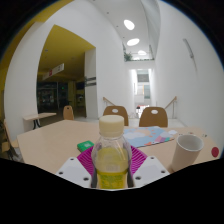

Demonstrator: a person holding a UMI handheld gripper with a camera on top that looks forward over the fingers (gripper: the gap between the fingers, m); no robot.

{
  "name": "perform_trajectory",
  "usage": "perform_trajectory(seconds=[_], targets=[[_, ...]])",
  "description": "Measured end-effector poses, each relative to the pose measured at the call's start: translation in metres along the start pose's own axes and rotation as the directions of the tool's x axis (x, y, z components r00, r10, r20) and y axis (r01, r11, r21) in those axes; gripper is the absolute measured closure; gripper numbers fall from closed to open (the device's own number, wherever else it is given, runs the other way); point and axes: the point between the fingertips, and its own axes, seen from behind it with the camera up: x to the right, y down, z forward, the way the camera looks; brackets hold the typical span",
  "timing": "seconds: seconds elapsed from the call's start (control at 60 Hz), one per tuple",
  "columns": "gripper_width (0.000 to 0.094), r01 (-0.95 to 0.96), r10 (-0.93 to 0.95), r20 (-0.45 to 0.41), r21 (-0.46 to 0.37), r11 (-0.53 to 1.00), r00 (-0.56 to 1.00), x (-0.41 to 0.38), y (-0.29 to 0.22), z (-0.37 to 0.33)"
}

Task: Pour water

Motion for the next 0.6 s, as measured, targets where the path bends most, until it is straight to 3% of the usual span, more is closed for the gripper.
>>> perform_trajectory(seconds=[0.117,0.233,0.283,0.4,0.517,0.6], targets=[[0.0517,-0.164,0.164,0.009,-0.003,0.987,0.986,0.011,-0.009,0.006],[0.0517,-0.473,0.472,0.031,0.071,0.878,0.881,0.044,-0.051,0.005],[0.0517,-0.625,0.624,0.048,0.109,0.773,0.78,0.06,-0.066,0.003],[0.0518,-0.889,0.885,0.101,0.107,0.446,0.455,0.096,-0.078,0.002],[0.0518,-0.993,0.984,0.134,0.045,0.109,0.115,0.115,-0.071,-0.004],[0.0516,-0.999,0.987,0.152,-0.02,-0.049,-0.052,0.107,-0.071,-0.008]])
